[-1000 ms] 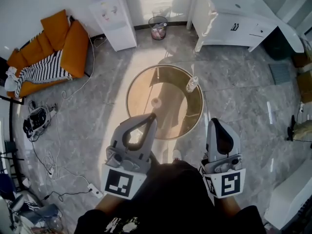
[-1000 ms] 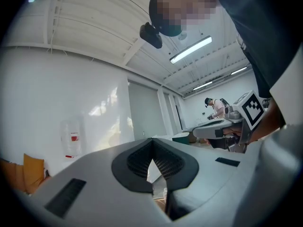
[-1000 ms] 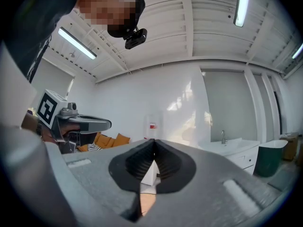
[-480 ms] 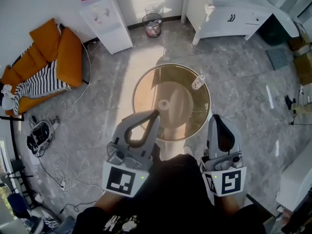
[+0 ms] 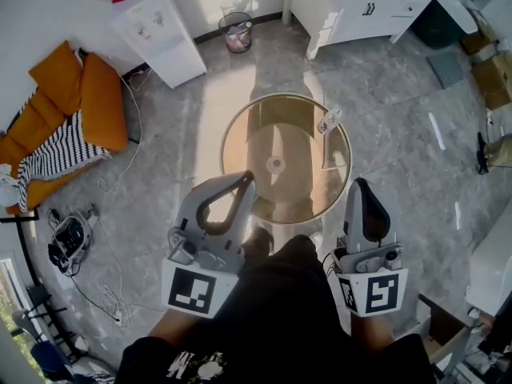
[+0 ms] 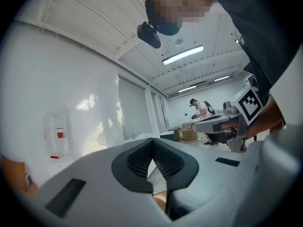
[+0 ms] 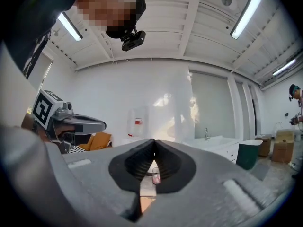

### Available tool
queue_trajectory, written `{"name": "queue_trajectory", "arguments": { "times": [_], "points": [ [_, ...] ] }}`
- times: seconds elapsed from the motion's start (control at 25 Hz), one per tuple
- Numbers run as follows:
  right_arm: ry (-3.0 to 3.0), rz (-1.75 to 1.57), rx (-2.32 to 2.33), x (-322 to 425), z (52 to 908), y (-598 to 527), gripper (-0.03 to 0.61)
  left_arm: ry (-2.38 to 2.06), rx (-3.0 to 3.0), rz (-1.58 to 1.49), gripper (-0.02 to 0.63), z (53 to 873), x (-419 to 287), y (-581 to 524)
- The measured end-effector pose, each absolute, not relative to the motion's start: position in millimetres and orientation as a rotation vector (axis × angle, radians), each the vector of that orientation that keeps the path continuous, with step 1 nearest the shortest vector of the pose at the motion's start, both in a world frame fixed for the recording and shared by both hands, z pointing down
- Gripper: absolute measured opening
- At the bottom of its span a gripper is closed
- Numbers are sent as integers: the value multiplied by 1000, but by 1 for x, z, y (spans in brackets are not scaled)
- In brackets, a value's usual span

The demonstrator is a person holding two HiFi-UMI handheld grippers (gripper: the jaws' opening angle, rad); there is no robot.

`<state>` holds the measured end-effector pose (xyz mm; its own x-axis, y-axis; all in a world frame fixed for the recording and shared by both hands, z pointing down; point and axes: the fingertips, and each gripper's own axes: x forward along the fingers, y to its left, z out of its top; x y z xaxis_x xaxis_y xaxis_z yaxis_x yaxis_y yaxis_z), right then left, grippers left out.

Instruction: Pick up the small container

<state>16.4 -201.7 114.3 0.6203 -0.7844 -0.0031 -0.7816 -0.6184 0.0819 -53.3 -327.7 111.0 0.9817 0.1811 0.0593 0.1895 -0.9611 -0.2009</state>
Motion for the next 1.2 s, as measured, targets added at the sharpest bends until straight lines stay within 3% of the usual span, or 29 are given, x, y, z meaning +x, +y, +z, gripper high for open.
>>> {"name": "queue_trajectory", "arguments": {
  "times": [0.52, 1.2],
  "points": [
    [-1316, 2, 2735, 44, 144, -199, -5, -413, -2938, -113, 3, 152, -13, -312],
    [-1479, 186, 2683, 127, 294, -222, -5, -301, -2998, -224, 3, 288, 84, -307]
  ]
}}
